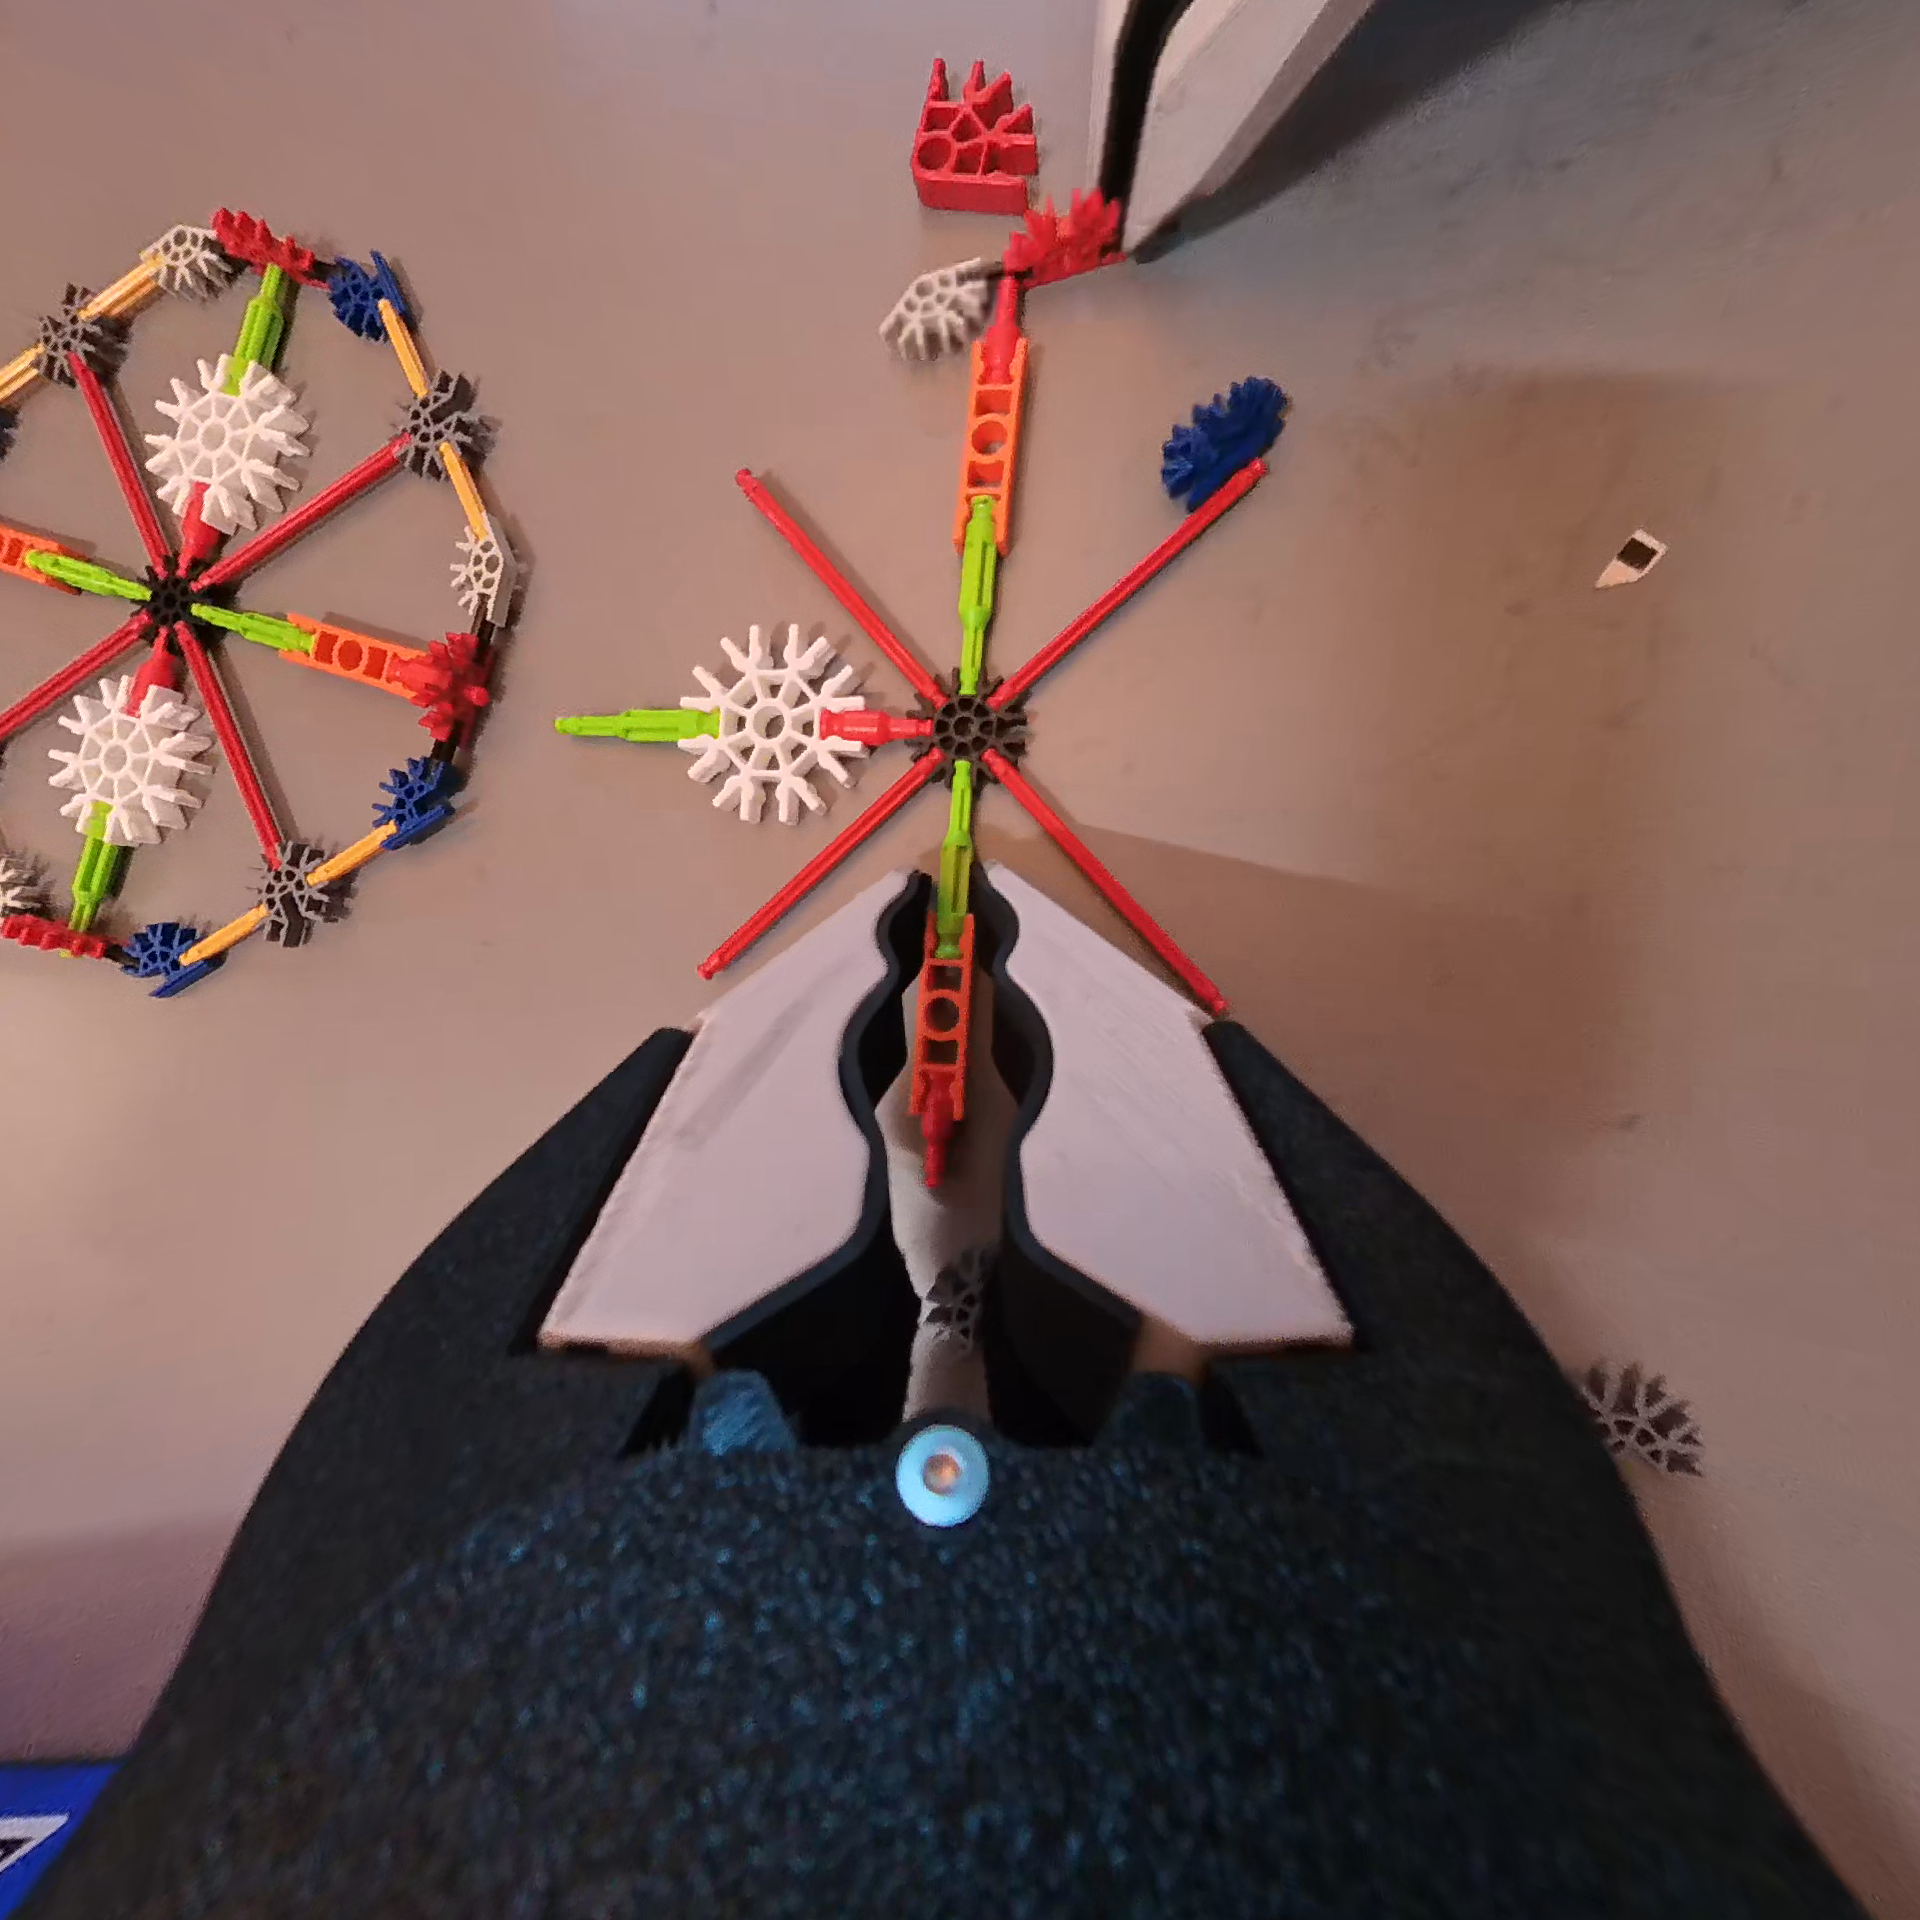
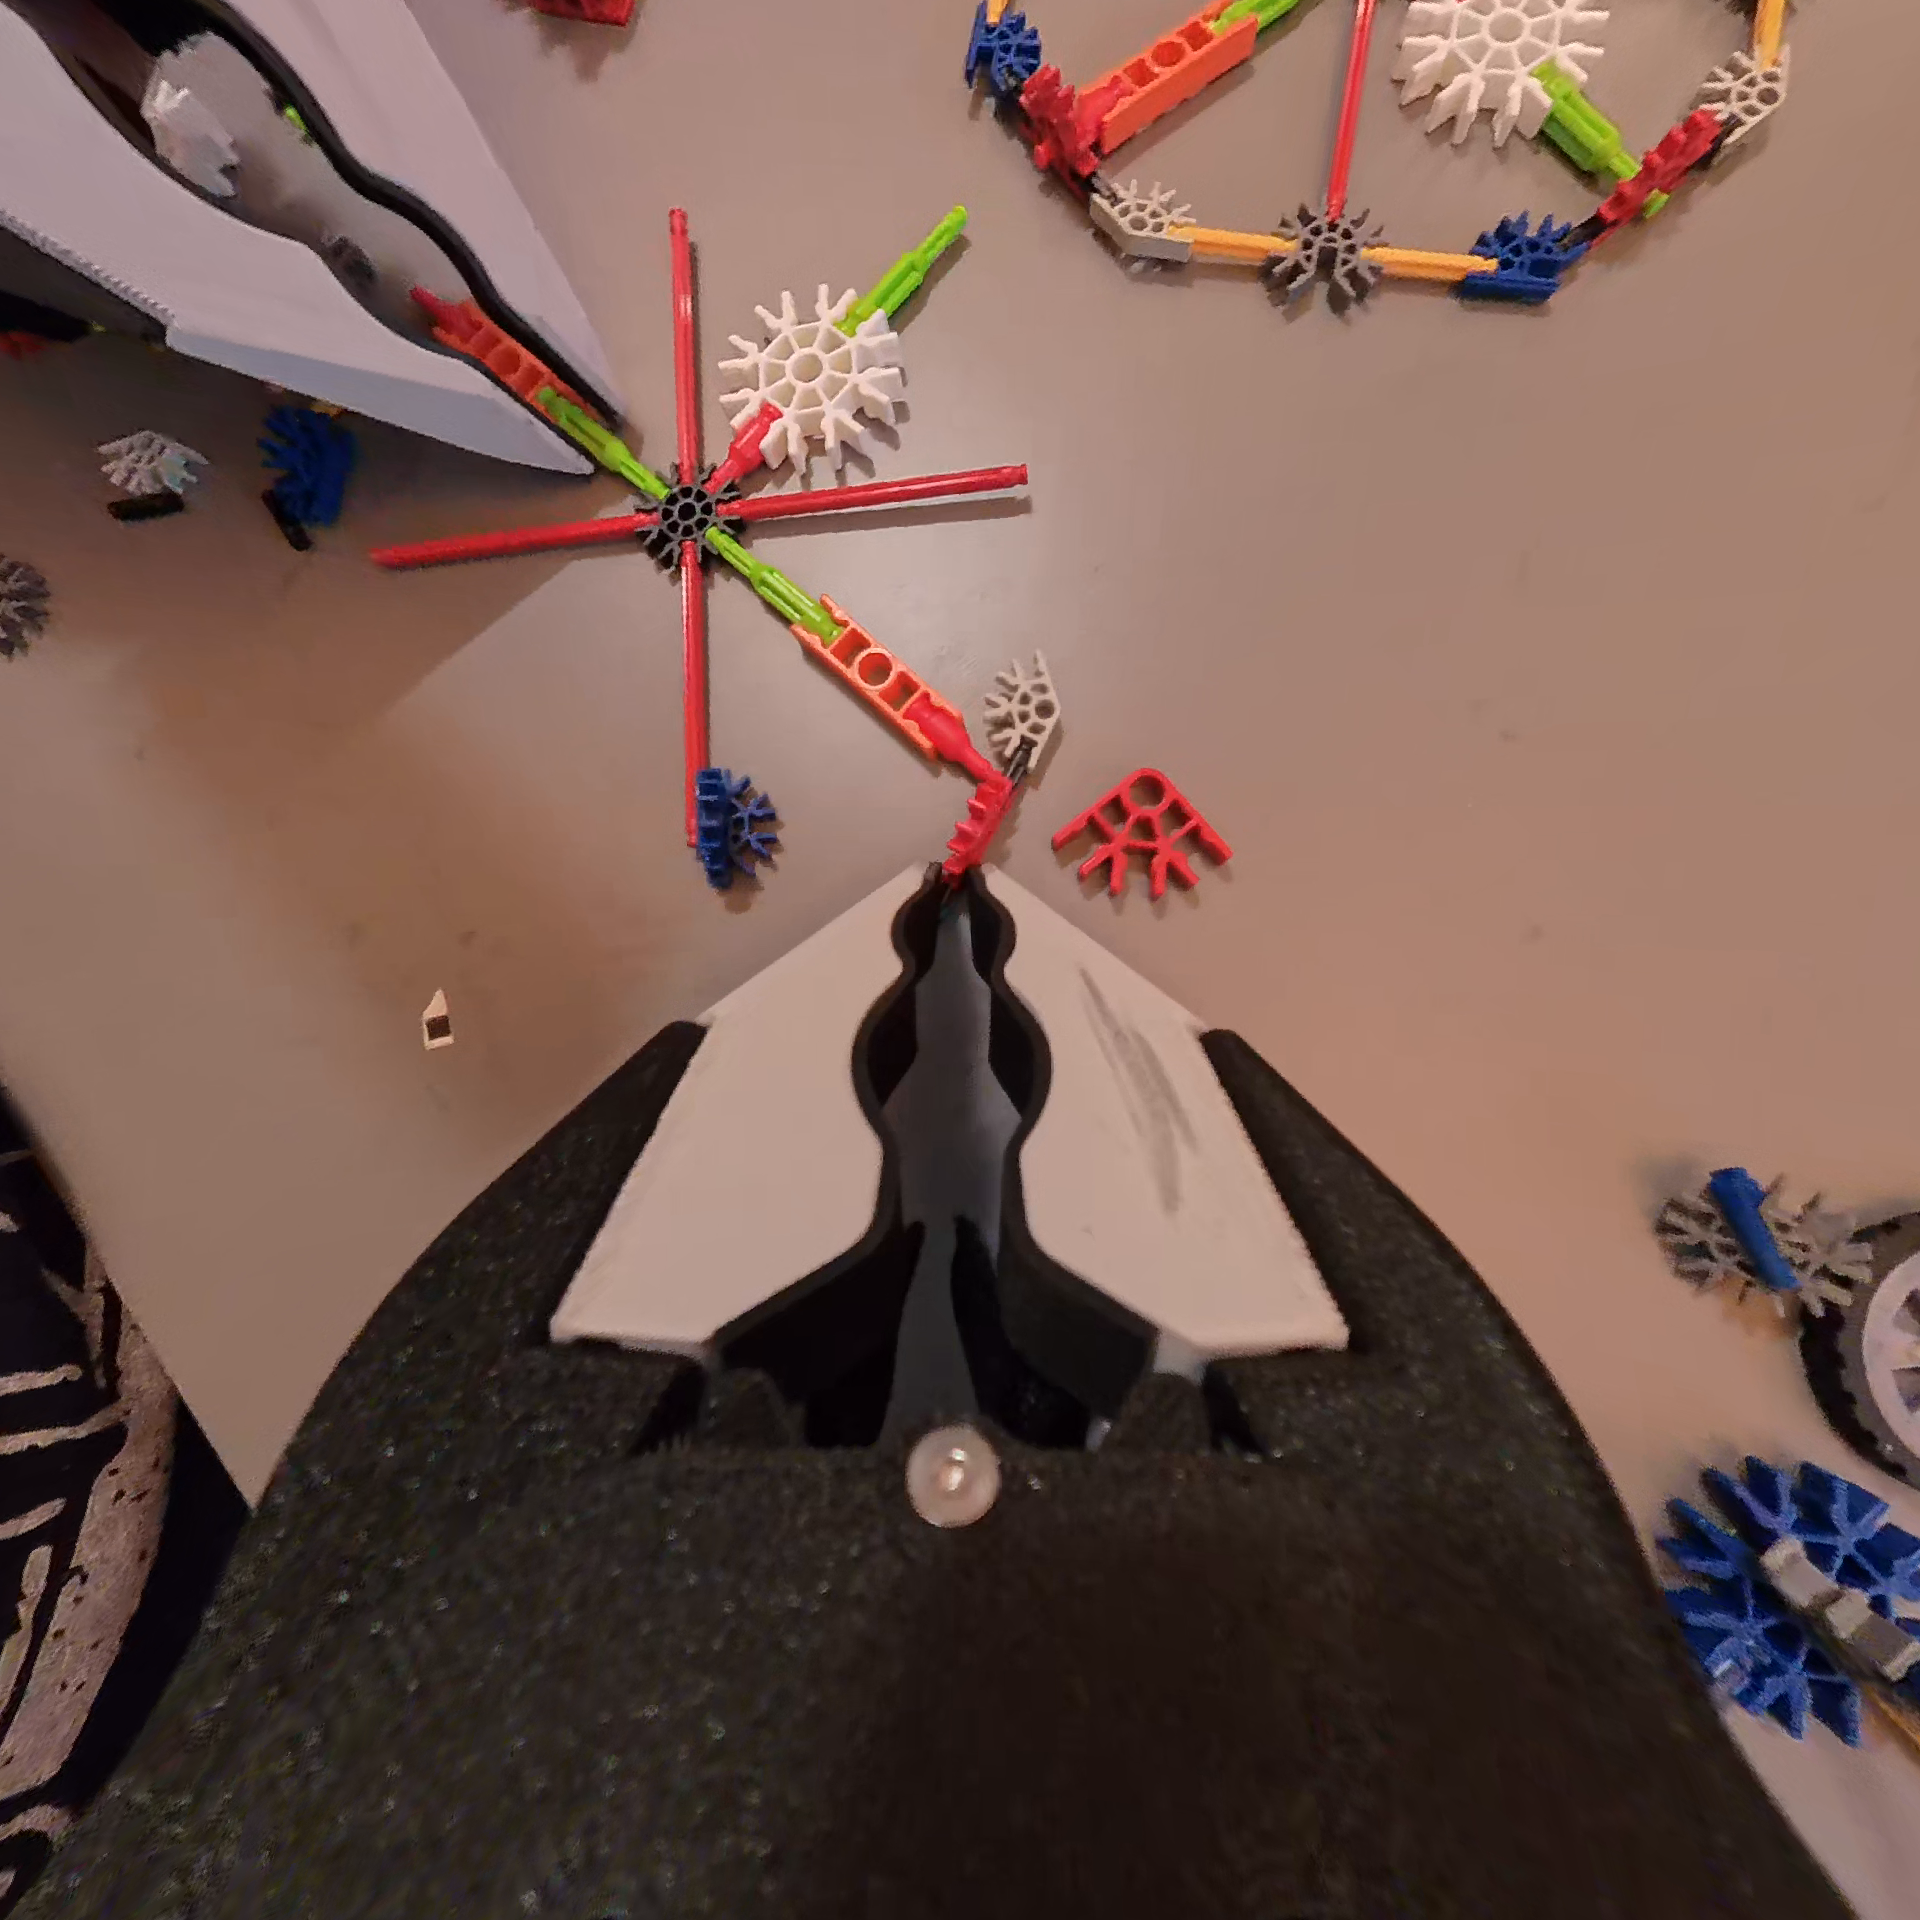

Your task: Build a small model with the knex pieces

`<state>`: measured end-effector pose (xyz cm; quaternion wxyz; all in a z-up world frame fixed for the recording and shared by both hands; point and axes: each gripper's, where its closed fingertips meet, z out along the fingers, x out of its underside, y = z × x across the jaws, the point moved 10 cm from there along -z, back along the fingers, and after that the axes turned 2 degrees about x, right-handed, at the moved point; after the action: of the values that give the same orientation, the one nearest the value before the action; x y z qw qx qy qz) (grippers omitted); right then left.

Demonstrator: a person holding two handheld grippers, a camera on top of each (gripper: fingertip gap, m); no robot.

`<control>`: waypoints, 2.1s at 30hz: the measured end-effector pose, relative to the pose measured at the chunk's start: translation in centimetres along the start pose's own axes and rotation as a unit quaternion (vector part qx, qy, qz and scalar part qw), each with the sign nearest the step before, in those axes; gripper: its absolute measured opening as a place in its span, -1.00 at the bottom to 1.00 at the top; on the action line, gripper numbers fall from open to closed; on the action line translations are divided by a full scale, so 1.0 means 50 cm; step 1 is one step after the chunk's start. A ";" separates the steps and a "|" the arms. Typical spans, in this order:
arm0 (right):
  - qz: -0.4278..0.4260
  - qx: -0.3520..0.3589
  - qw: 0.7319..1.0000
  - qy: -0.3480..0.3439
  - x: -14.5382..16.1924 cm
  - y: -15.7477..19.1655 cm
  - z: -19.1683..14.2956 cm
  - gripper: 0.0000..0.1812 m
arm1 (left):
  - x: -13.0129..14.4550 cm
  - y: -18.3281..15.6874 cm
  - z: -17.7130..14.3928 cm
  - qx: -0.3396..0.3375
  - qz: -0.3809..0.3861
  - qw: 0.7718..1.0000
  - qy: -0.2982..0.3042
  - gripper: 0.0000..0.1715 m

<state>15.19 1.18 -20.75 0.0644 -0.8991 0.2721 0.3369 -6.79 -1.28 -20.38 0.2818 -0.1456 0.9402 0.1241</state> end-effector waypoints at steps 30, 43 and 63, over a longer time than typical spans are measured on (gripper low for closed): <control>0.028 -0.004 0.999 -0.016 -0.018 -0.014 0.019 -0.96 | -0.002 -0.008 0.003 0.007 0.008 1.000 -0.011 -0.94; 0.007 -0.001 1.000 -0.022 -0.027 -0.015 -0.005 -0.77 | -0.001 -0.007 0.003 0.004 0.007 1.000 -0.012 -0.91; -0.048 -0.001 0.998 -0.047 -0.054 0.007 -0.041 -0.81 | 0.065 -0.014 -0.159 -0.057 -0.046 0.997 -0.018 -0.70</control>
<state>14.46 1.49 -17.43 0.0924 -0.8945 0.2251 0.3752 -13.08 -5.09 -15.91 0.2958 -0.2021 0.9185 0.1673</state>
